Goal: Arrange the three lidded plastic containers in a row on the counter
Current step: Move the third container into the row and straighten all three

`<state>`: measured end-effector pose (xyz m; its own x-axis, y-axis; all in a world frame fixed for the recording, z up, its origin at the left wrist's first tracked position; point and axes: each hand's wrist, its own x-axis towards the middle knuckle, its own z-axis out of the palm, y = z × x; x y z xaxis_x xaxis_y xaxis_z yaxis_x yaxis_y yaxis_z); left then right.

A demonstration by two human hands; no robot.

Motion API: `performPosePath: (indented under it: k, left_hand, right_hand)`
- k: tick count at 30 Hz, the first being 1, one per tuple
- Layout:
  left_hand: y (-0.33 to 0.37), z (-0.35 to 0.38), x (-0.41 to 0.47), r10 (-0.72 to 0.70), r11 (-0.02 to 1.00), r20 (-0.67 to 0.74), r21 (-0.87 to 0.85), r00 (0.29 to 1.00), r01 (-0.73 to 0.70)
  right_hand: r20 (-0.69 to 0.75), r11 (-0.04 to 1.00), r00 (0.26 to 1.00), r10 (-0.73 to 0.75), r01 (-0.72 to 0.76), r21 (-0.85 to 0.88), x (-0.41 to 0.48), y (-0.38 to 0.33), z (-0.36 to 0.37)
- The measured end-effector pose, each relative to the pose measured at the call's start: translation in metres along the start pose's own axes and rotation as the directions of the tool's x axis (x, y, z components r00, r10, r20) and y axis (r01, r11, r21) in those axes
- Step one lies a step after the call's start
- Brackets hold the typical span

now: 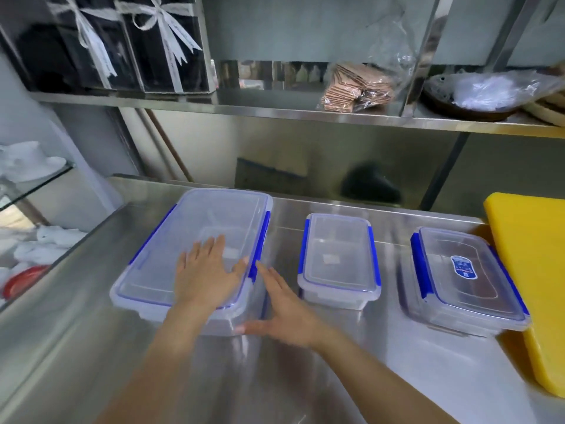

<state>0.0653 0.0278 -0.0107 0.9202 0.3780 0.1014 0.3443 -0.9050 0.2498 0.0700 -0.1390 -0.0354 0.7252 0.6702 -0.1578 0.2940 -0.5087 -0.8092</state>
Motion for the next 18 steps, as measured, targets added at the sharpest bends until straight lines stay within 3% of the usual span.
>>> performPosePath:
  k: [3, 8, 18]
  left_hand:
    - [0.003, 0.009, -0.004, 0.034, 0.999, 0.119, 0.031, 0.992, -0.038]
    - [0.013, 0.012, -0.009, 0.114, 0.989, 0.065, 0.092, 0.991, -0.119]
    - [-0.005, 0.010, -0.004, 0.126, 0.984, 0.057, 0.119, 0.990, -0.132]
  right_hand:
    - [0.019, 0.999, 0.999, 0.033, -0.034, 0.033, 0.000, -0.003, 0.013]
    - [-0.163, 0.996, 0.984, 0.069, -0.076, -0.038, 0.005, -0.008, 0.025]
    - [-0.164, 0.986, 0.984, 0.064, -0.088, -0.141, 0.020, -0.018, 0.036]
